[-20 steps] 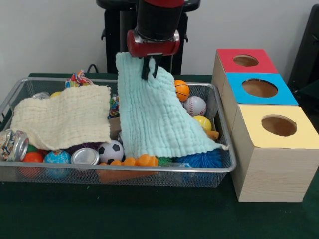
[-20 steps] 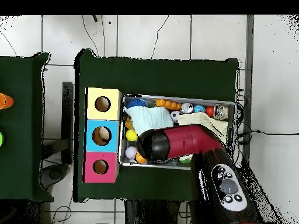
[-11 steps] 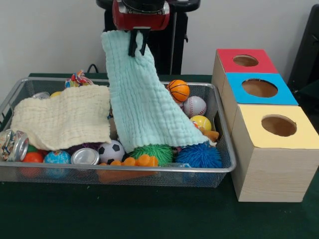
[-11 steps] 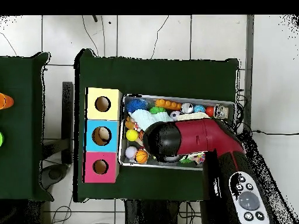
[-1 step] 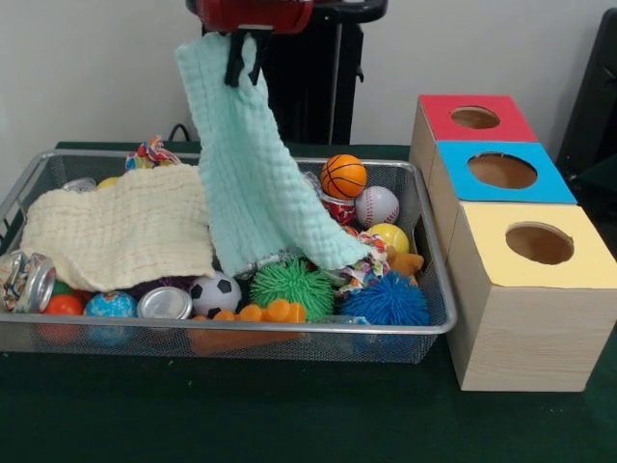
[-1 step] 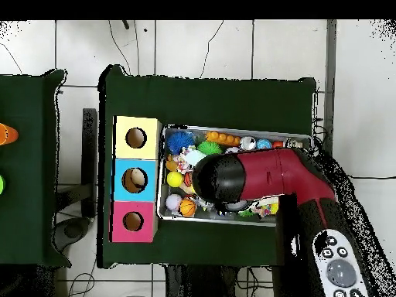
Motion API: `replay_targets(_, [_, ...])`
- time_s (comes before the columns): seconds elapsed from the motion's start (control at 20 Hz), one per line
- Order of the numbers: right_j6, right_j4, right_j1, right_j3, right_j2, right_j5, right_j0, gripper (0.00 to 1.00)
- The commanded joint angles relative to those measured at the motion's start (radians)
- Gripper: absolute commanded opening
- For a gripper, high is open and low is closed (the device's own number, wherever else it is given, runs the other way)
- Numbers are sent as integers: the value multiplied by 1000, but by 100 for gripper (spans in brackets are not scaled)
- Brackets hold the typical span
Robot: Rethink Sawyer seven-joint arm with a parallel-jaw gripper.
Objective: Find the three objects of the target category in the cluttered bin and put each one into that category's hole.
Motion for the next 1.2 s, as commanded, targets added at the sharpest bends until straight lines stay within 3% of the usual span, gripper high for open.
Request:
replay_targets(0.05, [-459, -105, -32, -37, 83, 144, -61, 0])
replay_targets(0.65, [-577, -157, -36, -26, 115, 112, -156, 0])
replay_targets(0.85, [-482, -96, 17, -25, 135, 16, -162, 0])
replay_targets(1.0, [-418, 7, 60, 3, 196, -123, -195, 0])
replay_targets(1.2, [-383, 15, 92, 9, 233, -228, -204, 0])
